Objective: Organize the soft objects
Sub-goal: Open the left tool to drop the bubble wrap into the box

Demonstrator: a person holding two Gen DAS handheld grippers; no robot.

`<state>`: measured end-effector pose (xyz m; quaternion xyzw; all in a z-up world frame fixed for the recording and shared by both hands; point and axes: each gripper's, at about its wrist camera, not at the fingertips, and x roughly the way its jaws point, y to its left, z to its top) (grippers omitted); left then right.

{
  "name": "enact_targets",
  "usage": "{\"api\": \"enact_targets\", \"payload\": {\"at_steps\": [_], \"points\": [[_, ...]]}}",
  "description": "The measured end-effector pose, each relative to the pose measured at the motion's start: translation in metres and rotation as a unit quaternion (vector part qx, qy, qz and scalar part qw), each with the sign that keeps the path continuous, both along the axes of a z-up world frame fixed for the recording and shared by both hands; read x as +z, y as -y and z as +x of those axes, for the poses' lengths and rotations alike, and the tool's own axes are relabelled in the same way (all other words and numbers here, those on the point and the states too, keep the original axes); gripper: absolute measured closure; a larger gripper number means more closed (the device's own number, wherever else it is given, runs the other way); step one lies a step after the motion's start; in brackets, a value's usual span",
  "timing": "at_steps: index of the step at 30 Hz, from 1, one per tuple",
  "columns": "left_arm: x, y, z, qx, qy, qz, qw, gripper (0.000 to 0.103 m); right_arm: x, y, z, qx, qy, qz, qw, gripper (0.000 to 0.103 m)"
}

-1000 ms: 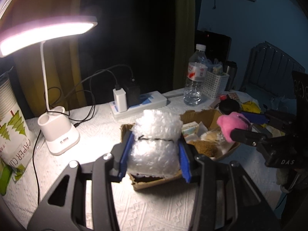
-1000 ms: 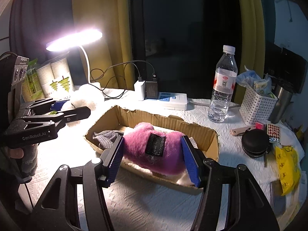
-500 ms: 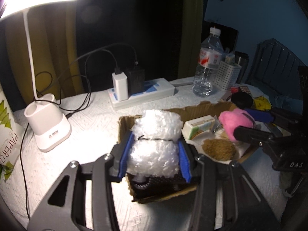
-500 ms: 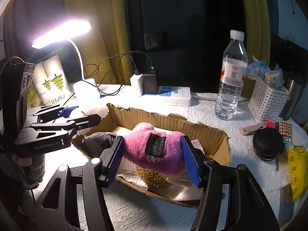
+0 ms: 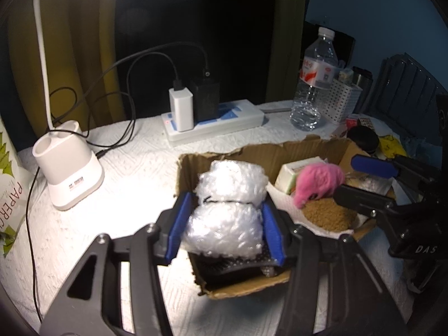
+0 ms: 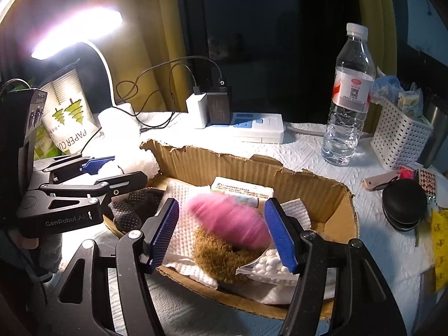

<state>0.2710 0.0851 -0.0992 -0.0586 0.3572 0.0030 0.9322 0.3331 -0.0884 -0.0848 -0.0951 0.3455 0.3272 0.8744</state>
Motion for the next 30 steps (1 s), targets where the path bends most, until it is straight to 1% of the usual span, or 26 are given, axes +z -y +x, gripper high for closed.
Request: {"api": "enact_targets", "payload": {"at_steps": [1,3,4,6,8,20,30], "points": [[0.002,-0.001,-0.002,0.003,0.003,0.0,1.0,0.049,0.002,0.0,-0.001,0.0,0.002,0.001,1.0,0.031],[0.007,-0.001,-0.005,0.007,0.008,0.003,0.9999,0.046,0.006,0.001,-0.005,-0.002,0.007,0.002,1.0,0.031],[0.009,-0.002,-0.008,0.008,0.01,0.003,0.9999,0.034,0.009,0.001,-0.008,-0.002,0.01,0.003,1.0,0.031],[0.015,-0.002,-0.014,0.009,0.022,0.003,0.9997,0.02,0.013,0.002,-0.012,-0.003,0.014,0.002,1.0,0.031],[0.021,-0.002,-0.022,0.007,0.034,0.003,0.9994,0.019,0.017,0.003,-0.017,-0.003,0.02,0.003,1.0,0.031],[0.048,0.002,-0.069,0.013,0.066,0.007,0.9977,0.019,0.044,0.012,-0.057,-0.006,0.051,0.009,0.999,0.031],[0.065,0.015,-0.114,0.004,0.092,0.003,0.9957,0.018,0.059,0.026,-0.094,-0.014,0.069,0.013,0.997,0.031]]}}
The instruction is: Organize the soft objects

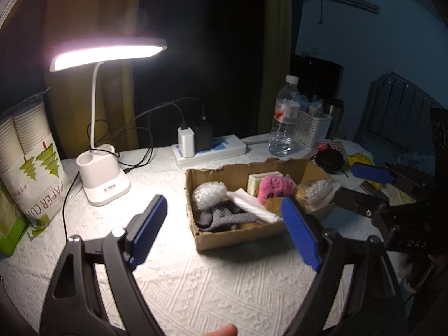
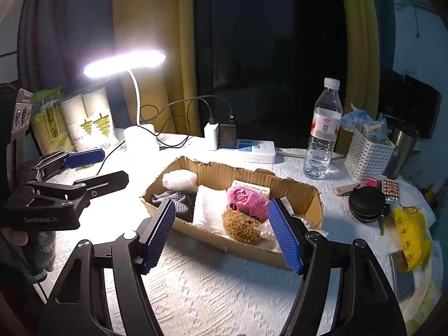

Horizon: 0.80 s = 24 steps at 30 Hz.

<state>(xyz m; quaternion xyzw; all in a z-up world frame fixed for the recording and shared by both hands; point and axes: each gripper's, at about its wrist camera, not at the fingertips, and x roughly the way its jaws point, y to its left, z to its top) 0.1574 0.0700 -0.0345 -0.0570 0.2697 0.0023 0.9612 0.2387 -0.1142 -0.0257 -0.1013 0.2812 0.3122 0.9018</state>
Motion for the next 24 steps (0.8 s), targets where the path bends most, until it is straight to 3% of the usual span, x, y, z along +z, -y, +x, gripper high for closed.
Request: {"api": "enact_targets", "payload": {"at_steps": [4,24], "points": [[0.004,0.007,-0.018,-0.005,0.009,-0.001,1.0,0.013,0.004,0.006,-0.015,-0.002,0.006,0.001,1.0,0.031],[0.03,0.04,-0.099,-0.021,0.057,0.022,0.9979,0.012,0.022,0.032,-0.096,-0.026,0.044,0.012,0.999,0.031]]}}
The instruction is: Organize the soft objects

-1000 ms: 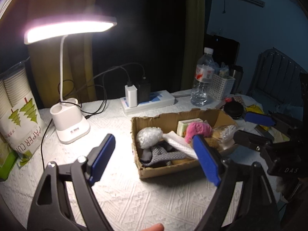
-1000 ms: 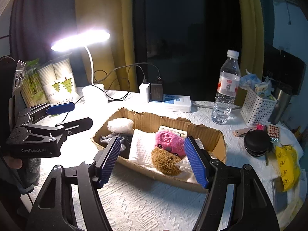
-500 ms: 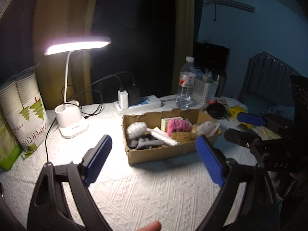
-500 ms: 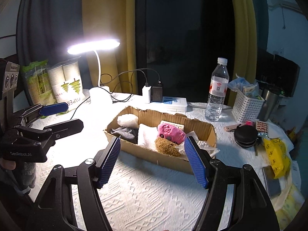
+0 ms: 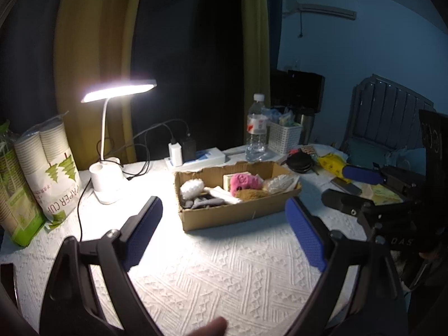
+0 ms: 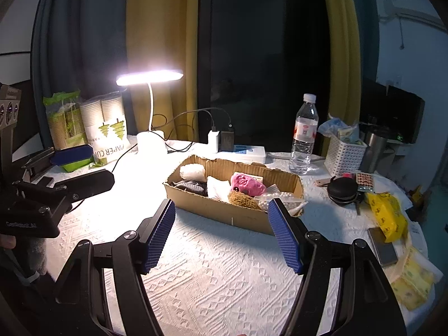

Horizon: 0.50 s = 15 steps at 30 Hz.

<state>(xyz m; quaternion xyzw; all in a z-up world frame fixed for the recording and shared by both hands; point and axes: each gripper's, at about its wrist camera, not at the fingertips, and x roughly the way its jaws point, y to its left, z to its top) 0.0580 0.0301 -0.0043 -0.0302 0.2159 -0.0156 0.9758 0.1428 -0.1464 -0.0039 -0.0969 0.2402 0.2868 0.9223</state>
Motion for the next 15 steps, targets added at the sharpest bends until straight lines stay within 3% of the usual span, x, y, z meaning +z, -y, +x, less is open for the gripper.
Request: {"api": "enact_targets", "payload": {"at_steps": [15], "points": [[0.05,0.012,-0.051,0.014,0.067,0.017,0.9975,0.011,0.046,0.022,-0.05,-0.028,0.056,0.024,0.998,0.031]]}}
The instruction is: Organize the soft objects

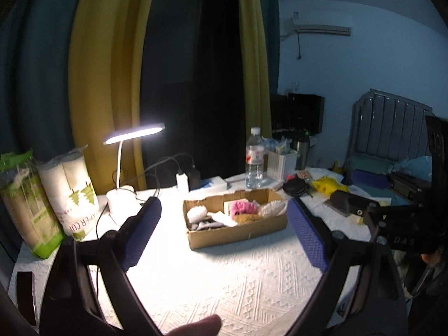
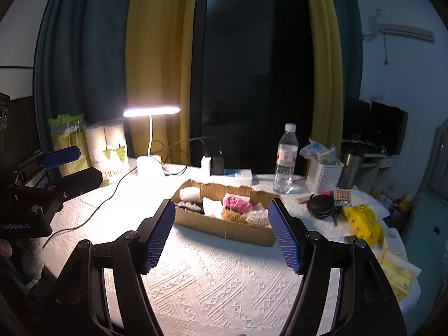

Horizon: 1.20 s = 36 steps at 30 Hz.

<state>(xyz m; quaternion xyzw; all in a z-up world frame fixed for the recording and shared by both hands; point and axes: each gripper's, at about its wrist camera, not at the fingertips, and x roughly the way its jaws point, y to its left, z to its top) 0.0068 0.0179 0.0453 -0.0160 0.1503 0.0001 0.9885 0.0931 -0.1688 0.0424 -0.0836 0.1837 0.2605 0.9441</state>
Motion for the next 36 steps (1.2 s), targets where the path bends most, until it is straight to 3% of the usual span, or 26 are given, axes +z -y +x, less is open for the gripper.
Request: {"api": "enact_targets", "payload": {"at_steps": [15,36], "points": [[0.022,0.009,-0.01,-0.01,0.02,-0.002,0.9997,0.011,0.026,0.025,-0.02,-0.021,0.032,0.013,0.999,0.031],[0.027,0.014,-0.016,-0.016,0.026,-0.002,0.9995,0.011,0.029,0.031,-0.026,-0.023,0.036,0.01,0.999,0.031]]}}
